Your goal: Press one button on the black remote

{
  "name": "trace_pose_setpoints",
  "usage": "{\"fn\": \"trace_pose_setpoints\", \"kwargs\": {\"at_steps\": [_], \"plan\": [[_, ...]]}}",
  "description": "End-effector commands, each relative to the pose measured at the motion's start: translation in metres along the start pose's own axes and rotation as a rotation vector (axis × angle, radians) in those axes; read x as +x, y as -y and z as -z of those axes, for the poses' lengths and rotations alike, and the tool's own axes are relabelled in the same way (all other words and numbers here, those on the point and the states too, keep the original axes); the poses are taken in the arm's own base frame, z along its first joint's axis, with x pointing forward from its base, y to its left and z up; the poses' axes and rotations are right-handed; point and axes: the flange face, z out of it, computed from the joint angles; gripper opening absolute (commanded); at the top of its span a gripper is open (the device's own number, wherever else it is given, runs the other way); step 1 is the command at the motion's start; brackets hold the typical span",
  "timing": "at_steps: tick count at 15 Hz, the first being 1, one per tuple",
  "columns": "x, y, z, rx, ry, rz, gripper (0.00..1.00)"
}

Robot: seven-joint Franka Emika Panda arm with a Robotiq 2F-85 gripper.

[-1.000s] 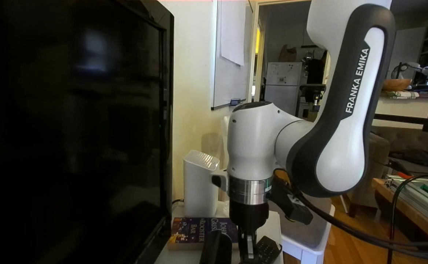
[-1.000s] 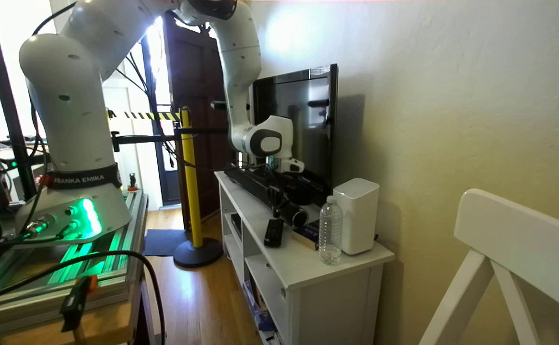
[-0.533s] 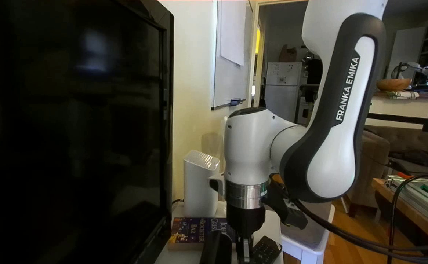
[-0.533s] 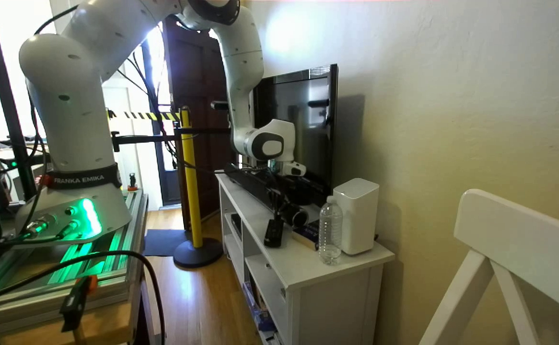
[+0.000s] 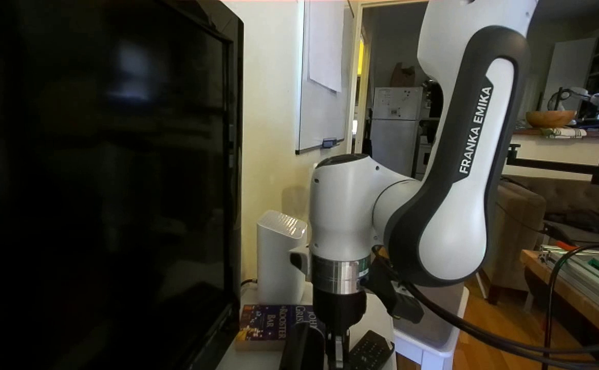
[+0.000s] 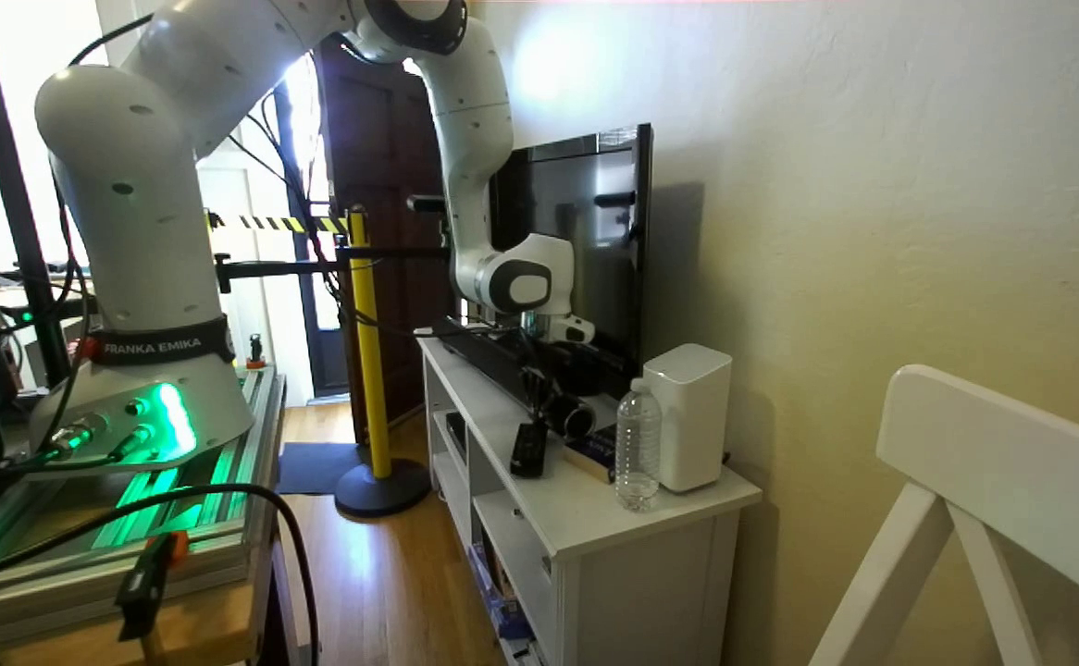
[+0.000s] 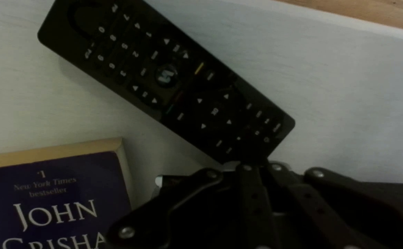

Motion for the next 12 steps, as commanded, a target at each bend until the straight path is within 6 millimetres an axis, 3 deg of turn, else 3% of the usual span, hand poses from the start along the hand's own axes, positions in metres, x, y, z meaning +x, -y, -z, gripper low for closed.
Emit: {"fn": "trace_pose_setpoints", "kwargs": {"at_steps": [1, 12], "plan": [[0.0088, 0.0012, -0.0050, 0.016, 0.012, -0.008, 0.00], [0.0114, 0.0099, -0.0026, 0.017, 0.039, -0.006, 0.00]]}}
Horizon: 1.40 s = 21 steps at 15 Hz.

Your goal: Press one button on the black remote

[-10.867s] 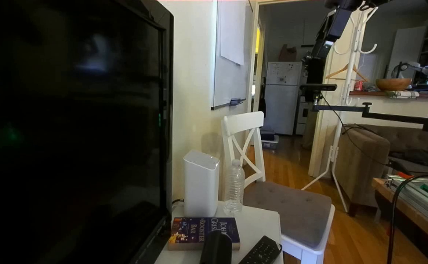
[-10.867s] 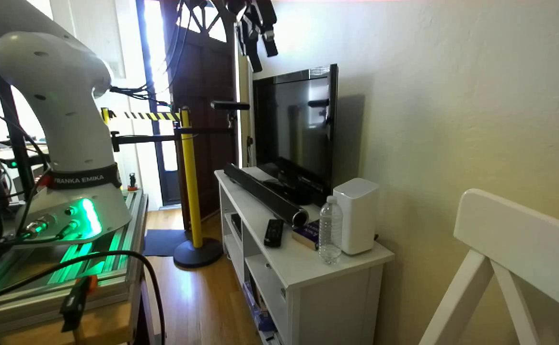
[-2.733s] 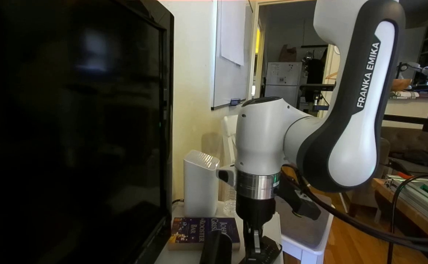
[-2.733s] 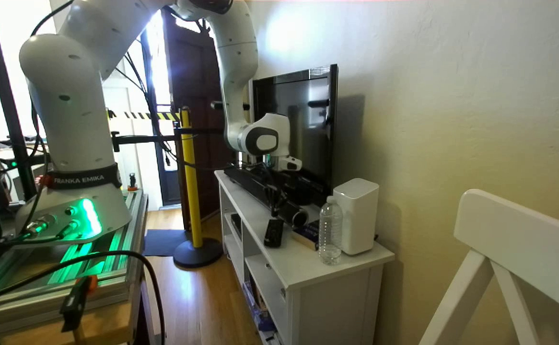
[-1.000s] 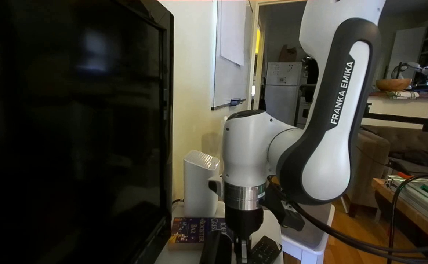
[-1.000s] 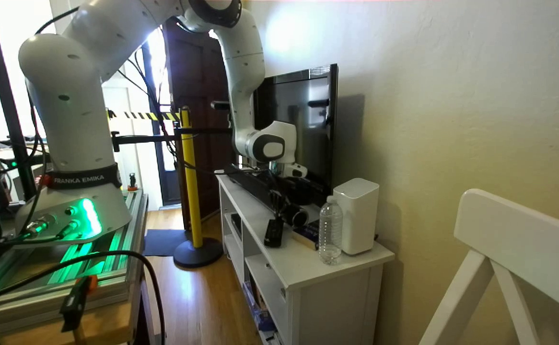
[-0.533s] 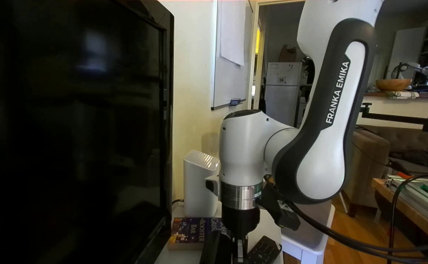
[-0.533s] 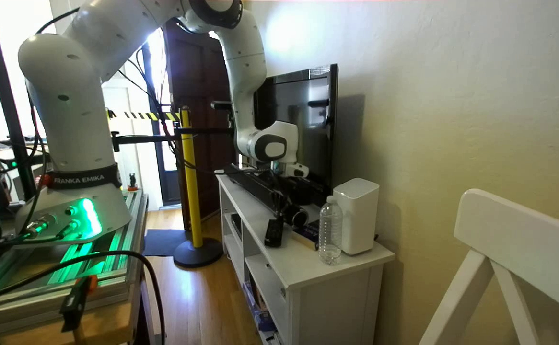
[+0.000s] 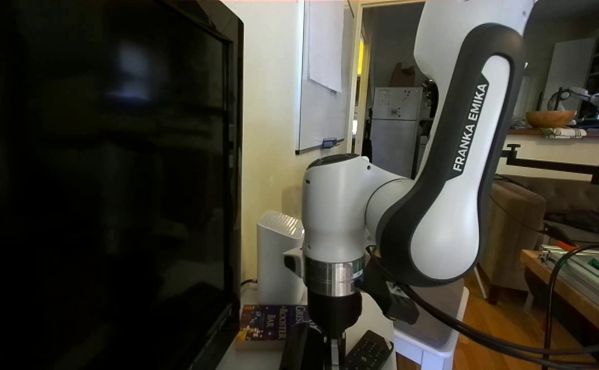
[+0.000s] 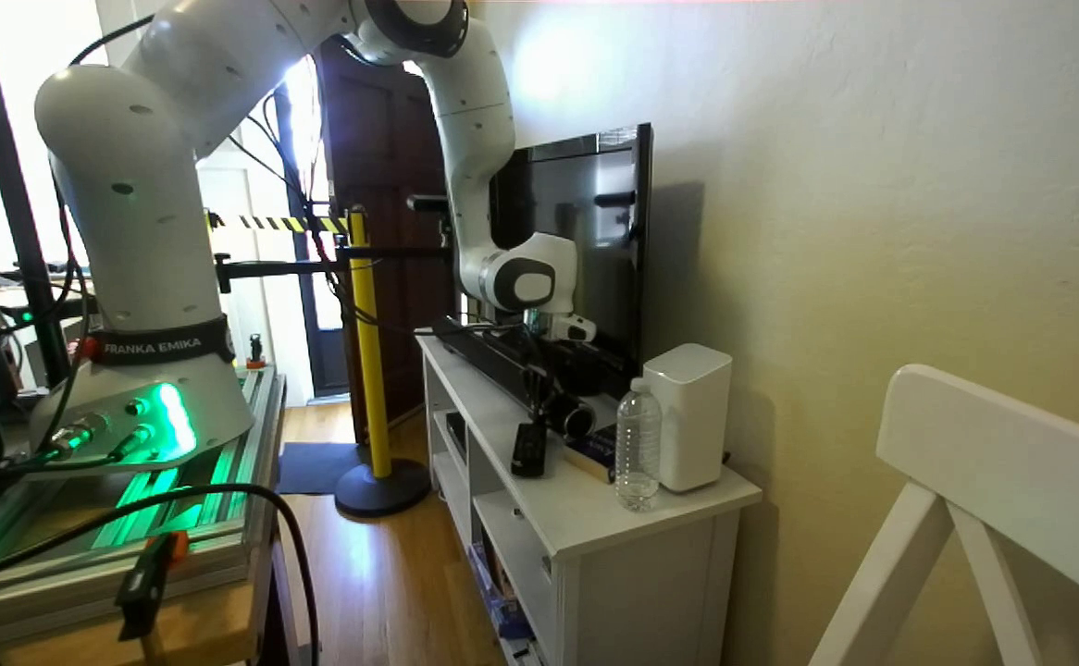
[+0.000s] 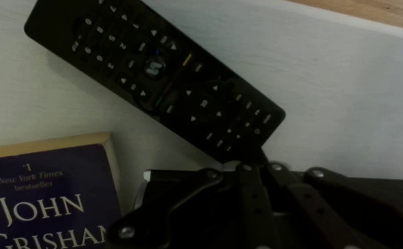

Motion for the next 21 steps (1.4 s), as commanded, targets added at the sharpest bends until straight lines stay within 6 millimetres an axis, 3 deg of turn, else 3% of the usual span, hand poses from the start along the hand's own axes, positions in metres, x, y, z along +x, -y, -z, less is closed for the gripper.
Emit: {"fn": "trace_pose_setpoints", "kwargs": {"at_steps": [1, 9, 21], "plan": [[0.0026, 0.0035, -0.0020, 0.008, 0.016, -0.017, 0.00], [-0.0039, 0.0069, 0.0056, 0.011, 0.007, -0.043, 0.00], [-0.0031, 0.0029, -0.0022, 0.024, 0.029, -0.081, 0.00]]}}
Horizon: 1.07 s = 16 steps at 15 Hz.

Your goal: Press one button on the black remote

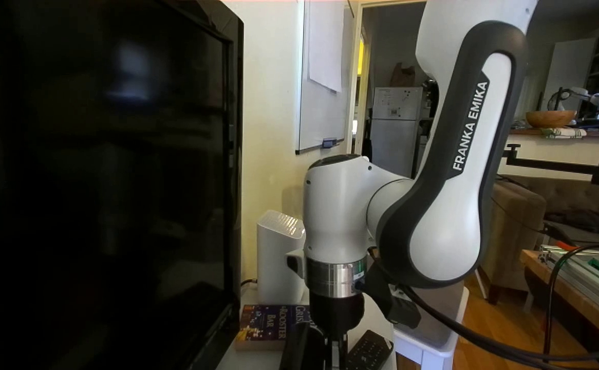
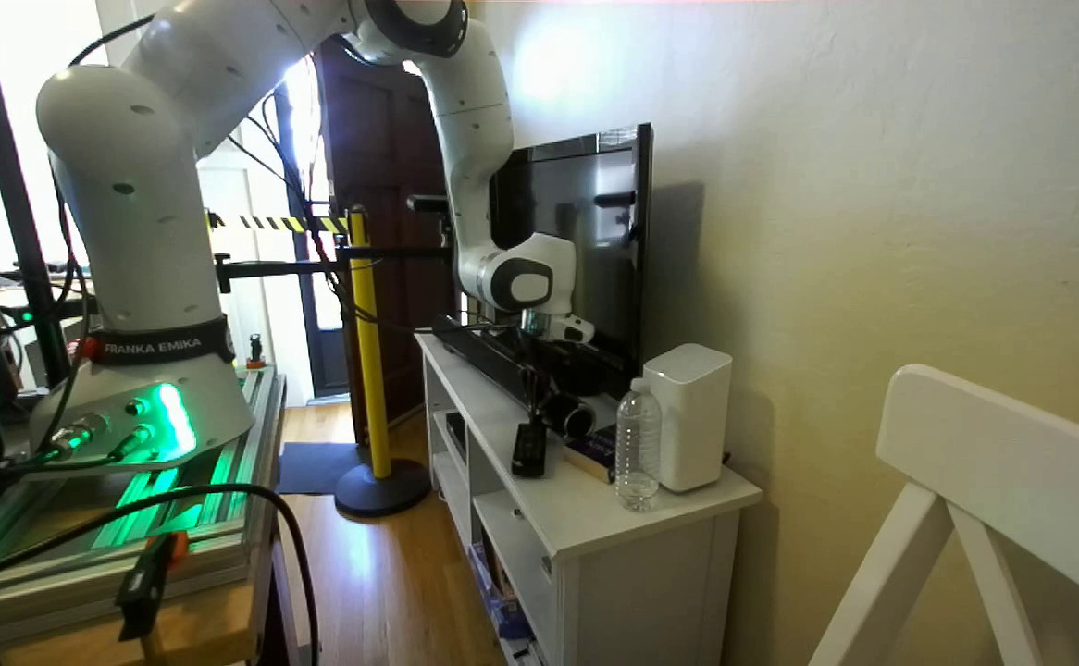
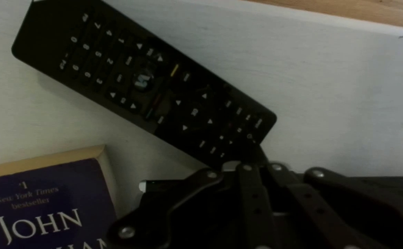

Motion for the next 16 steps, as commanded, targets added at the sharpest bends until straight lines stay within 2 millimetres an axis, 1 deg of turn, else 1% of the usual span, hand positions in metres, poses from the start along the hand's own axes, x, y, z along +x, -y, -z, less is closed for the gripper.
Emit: {"fn": "trace_pose_setpoints", "kwargs": {"at_steps": [1, 4, 9, 10, 13, 16], "plan": [[0.000, 0.000, -0.003, 0.012, 0.025, -0.029, 0.00], [0.000, -0.004, -0.010, 0.027, 0.040, -0.040, 0.00], [0.001, -0.008, -0.036, 0.102, 0.081, -0.072, 0.00], [0.003, -0.008, -0.038, 0.111, 0.083, -0.079, 0.00], [0.004, -0.014, -0.031, 0.119, 0.088, -0.098, 0.00], [0.002, -0.011, -0.020, 0.110, 0.073, -0.104, 0.00]]}}
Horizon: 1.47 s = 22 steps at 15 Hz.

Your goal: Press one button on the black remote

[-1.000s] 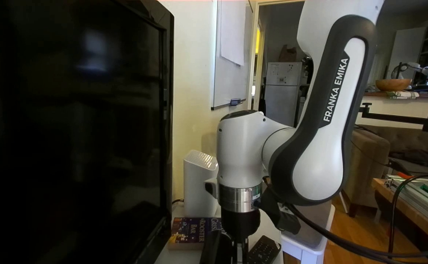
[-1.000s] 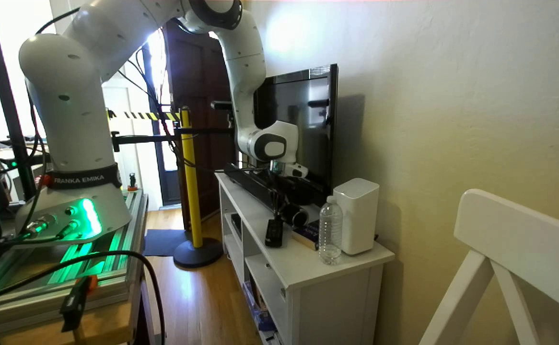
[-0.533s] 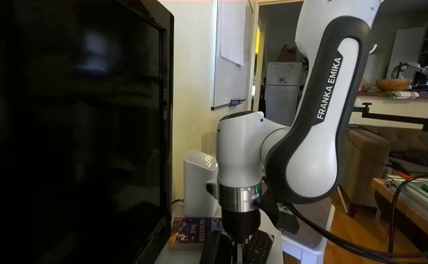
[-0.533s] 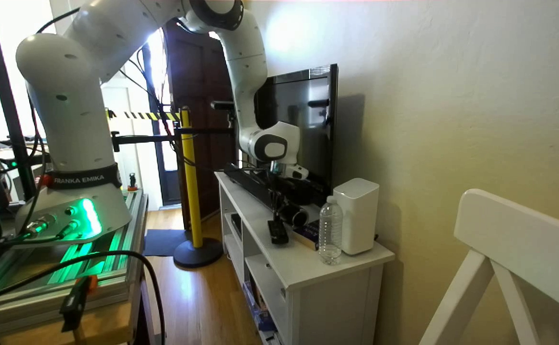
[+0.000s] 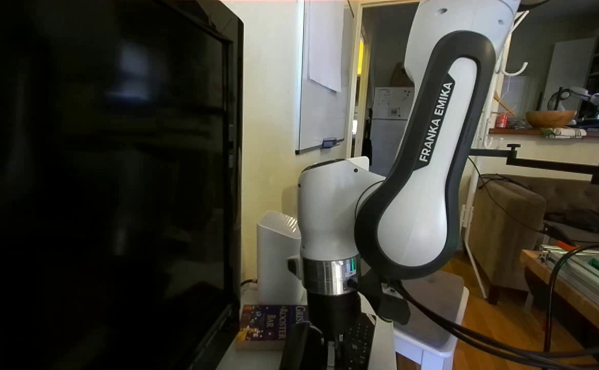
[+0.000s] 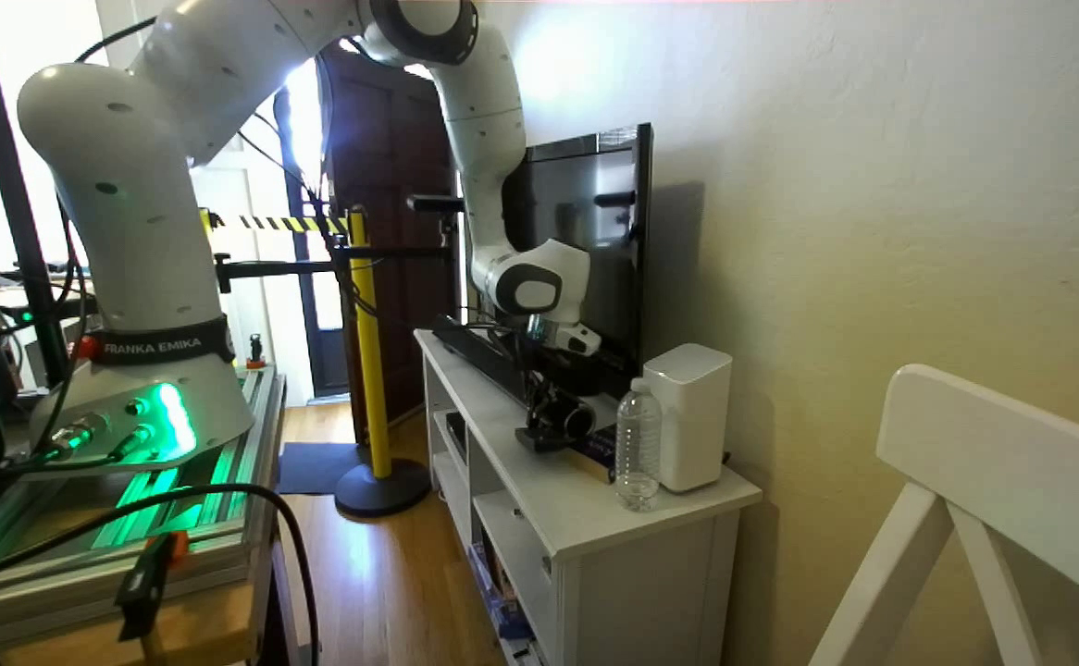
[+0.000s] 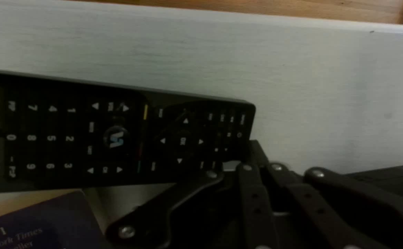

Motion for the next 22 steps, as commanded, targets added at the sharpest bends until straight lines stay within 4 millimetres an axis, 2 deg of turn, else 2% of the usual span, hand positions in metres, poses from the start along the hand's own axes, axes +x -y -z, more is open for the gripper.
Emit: {"fn": "trace_pose_setpoints", "kwargs": {"at_steps": [1, 5, 13, 17, 18, 19, 22], "plan": [[-0.003, 0.001, -0.007, 0.009, 0.008, -0.008, 0.00], [-0.015, 0.008, 0.008, -0.010, -0.023, -0.002, 0.00], [-0.036, 0.016, 0.018, -0.039, -0.041, 0.007, 0.00], [-0.055, 0.025, 0.047, -0.099, -0.116, 0.029, 0.00], [-0.064, 0.027, 0.057, -0.105, -0.139, 0.048, 0.26], [-0.072, 0.029, 0.067, -0.123, -0.168, 0.050, 0.27], [-0.098, 0.032, 0.104, -0.148, -0.239, 0.068, 0.45]]}}
